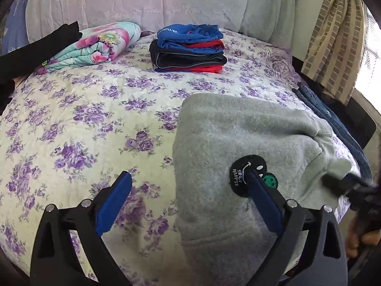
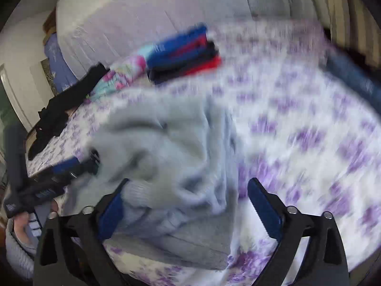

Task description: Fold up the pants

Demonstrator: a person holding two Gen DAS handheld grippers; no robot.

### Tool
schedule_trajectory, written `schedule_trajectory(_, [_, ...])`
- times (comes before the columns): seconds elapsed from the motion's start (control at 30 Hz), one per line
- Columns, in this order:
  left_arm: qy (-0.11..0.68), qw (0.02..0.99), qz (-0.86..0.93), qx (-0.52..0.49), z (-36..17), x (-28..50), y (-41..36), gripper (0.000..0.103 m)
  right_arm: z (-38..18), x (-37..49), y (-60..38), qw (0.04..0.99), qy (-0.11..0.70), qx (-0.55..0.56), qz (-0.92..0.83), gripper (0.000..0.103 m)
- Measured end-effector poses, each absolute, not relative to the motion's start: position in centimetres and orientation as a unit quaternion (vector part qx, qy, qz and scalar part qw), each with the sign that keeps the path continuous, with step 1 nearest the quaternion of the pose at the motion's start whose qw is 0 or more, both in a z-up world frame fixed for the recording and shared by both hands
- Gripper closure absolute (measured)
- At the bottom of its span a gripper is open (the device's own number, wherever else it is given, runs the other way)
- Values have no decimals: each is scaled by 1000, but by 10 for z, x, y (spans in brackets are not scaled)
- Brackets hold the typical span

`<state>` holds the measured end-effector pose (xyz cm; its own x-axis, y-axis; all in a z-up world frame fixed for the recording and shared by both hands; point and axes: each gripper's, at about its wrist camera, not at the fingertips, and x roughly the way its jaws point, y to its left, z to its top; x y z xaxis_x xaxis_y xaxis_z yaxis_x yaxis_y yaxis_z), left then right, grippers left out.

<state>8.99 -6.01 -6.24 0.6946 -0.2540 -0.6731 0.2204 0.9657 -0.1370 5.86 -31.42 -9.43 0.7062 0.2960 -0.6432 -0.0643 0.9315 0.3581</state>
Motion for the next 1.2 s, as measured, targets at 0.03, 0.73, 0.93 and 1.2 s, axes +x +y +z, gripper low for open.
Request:
schedule_trajectory(0.03, [369,920,-128,-20,-62,89,-61,7,-108,61,-325,894,381,205,118,4])
schedule_trajectory(0.73, [333,936,-115,16,-40,60,-73,7,-71,13,-363,898,269,316,148,4])
schedule_trajectory(0.93, [339,929,-146,-23,-54,45,-61,7,-30,12,-315,909,233,243,247,4])
schedule_trajectory(1.2, [390,906,-156,-50,-92,40,-39,4,-62,21,-249,901,329,108,259,4])
